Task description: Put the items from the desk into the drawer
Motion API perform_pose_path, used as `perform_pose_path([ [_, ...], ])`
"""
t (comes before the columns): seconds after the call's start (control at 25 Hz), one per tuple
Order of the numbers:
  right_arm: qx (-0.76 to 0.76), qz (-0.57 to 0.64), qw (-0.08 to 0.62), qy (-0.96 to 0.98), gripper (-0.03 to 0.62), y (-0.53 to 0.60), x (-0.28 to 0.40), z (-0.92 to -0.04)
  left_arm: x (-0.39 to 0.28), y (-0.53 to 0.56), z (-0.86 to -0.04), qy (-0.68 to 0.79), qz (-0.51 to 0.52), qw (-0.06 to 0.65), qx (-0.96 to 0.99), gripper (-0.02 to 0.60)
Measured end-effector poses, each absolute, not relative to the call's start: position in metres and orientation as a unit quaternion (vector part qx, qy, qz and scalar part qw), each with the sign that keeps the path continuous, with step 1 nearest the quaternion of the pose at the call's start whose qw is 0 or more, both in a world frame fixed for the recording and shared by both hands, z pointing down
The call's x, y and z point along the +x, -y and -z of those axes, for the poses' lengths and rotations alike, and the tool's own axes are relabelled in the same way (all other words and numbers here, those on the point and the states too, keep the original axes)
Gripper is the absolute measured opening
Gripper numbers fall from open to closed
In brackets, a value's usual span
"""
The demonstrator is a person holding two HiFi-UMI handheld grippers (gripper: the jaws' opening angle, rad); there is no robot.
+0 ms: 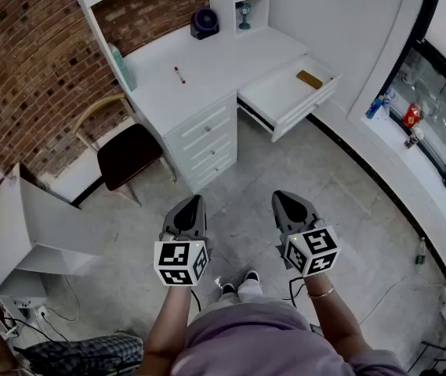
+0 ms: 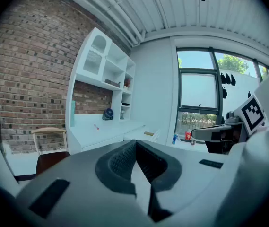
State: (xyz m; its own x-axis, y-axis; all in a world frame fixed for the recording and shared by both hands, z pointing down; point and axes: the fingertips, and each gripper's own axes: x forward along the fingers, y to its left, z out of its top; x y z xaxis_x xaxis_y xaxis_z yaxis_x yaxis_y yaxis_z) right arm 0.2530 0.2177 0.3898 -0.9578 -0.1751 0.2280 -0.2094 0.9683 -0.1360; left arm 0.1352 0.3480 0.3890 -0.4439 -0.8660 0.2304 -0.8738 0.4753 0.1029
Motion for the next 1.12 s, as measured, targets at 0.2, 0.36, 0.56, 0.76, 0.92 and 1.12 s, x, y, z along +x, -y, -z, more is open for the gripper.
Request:
perform_pose_path([
  [0.2, 0.079, -0.074, 0.109, 0.988, 0.003, -0.216, 0.258, -0.393, 0.146, -0.333, -0.399, 0.844, -0.015, 0.147, 0.515, 0.000],
  [0.36, 0.072, -0.073, 0.101, 0.990, 0.003, -0.213, 0.258, -0.391, 0.145, -0.329, -0.402, 0.847, -0.018, 0.155, 0.508, 0.000],
  [0.56, 0.075, -0.068, 0.100, 0.990, 0.006, -0.203, 0.258, -0.388, 0.139, -0.326, -0.401, 0.857, -0.016, 0.155, 0.492, 0.010],
  [0.76, 0.063, -0.072, 0.092, 0.991, 0.008, -0.195, 0.260, -0.382, 0.137, -0.324, -0.397, 0.866, -0.017, 0.149, 0.477, 0.074],
  [0.92, 0.056, -0.074, 0.088, 0.992, 0.008, -0.190, 0.264, -0.380, 0.137, -0.321, -0.395, 0.872, -0.017, 0.145, 0.466, 0.109],
  [1.12, 0.056, -0.083, 0.089, 0.991, 0.008, -0.185, 0.268, -0.383, 0.129, -0.322, -0.393, 0.884, -0.017, 0.143, 0.445, 0.143],
])
